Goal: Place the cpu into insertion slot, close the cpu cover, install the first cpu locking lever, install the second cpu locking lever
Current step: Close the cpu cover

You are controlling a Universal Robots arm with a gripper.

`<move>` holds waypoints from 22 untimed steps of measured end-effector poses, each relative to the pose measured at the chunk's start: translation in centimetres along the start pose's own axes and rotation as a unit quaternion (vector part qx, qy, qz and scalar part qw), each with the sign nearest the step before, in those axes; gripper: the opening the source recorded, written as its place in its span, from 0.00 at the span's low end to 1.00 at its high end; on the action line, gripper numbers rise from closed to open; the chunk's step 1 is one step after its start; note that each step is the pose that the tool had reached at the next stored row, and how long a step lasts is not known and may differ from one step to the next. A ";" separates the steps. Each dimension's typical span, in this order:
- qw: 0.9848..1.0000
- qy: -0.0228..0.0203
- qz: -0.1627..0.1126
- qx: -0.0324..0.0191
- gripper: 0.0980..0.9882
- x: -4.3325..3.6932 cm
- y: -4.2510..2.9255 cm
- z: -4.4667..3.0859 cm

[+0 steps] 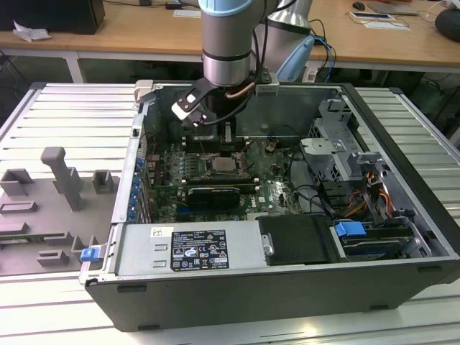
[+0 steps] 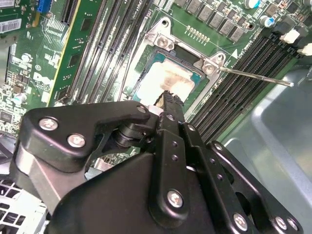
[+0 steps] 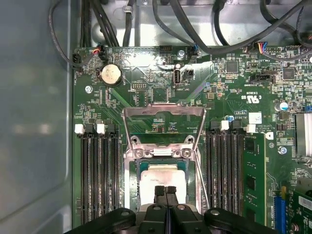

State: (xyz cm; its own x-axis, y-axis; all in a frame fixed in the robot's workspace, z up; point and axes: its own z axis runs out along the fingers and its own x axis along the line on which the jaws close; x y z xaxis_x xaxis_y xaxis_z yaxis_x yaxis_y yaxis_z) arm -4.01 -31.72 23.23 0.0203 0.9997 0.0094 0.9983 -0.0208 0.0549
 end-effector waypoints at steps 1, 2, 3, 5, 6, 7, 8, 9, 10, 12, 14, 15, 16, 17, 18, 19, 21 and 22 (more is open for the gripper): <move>1.000 0.000 0.000 0.000 0.01 0.00 0.01 -0.08; 1.000 0.000 0.000 0.000 0.01 0.00 0.02 -0.28; 1.000 0.000 0.000 0.000 0.01 0.01 0.03 -0.55; 1.000 0.000 0.000 0.000 0.01 0.05 0.07 -1.13; 1.000 0.000 0.000 0.000 0.01 0.08 0.11 -1.93; 1.000 0.000 0.000 0.000 0.01 0.14 0.13 -2.50; 1.000 -0.002 0.000 0.000 0.01 0.18 0.21 -3.81; 1.000 -0.002 0.000 0.000 0.01 0.19 0.26 -3.93; 1.000 -0.003 0.000 0.000 0.01 0.19 0.41 -3.93; 1.000 -0.004 0.000 0.000 0.01 0.20 0.66 -3.92; 1.000 -0.005 0.000 0.000 0.01 0.20 1.00 -3.90; 1.000 -0.005 0.000 0.000 0.01 0.21 1.56 -3.87; 1.000 -0.005 0.000 0.000 0.01 0.23 2.09 -3.82; 1.000 -0.005 0.000 0.000 0.01 0.23 2.61 -3.77; 1.000 -0.005 0.000 0.000 0.01 0.24 3.11 -3.71; 1.000 -0.005 0.000 0.001 0.01 0.25 3.61 -3.66; 1.000 -0.006 0.000 0.001 0.01 0.27 4.45 -3.55; 1.000 -0.007 0.000 0.001 0.01 0.28 4.75 -3.52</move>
State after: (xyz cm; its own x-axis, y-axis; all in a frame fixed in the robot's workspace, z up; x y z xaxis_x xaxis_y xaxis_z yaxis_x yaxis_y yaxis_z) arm 0.54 -31.57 27.01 0.0204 0.9998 -0.0041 0.9984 -0.0201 0.0537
